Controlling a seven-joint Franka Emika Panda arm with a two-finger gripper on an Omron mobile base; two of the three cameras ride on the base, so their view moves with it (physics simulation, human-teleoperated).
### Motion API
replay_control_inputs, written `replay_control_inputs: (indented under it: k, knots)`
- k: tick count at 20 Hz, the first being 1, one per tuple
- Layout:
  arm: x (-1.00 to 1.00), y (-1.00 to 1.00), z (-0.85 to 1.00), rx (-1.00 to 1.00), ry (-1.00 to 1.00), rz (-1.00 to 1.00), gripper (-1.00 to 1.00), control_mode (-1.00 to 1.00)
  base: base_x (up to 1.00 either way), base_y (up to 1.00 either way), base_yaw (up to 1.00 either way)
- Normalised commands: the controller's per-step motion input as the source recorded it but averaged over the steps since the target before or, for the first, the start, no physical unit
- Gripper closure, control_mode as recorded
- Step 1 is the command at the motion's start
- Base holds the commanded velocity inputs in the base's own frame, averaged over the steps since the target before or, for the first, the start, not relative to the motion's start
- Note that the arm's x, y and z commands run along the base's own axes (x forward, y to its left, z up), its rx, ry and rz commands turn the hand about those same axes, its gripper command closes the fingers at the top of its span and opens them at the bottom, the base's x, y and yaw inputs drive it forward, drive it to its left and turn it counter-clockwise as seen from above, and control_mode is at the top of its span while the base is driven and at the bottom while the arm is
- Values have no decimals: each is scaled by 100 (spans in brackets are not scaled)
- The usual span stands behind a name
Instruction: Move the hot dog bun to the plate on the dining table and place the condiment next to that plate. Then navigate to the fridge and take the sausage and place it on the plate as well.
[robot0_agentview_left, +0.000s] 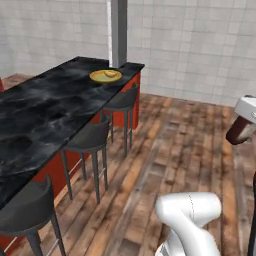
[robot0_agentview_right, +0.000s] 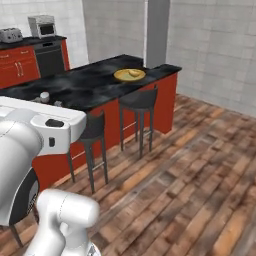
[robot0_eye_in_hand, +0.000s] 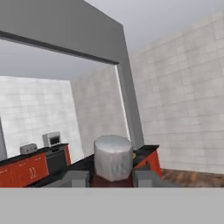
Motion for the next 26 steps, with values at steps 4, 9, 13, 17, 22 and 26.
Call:
replay_control_inputs:
  k: [4,9,13,17,22,26]
  knots:
    - [0,0,0,0,0,0,100,100,83,-61,43]
    - [0,0,0,0,0,0,100,100,84,-61,43]
    - [0,0,0,0,0,0,100,100,80,-65,43]
    - [0,0,0,0,0,0,100,100,80,-66,43]
    - [0,0,0,0,0,0,100,100,82,-63,43]
    - [0,0,0,0,0,0,100,100,83,-63,43]
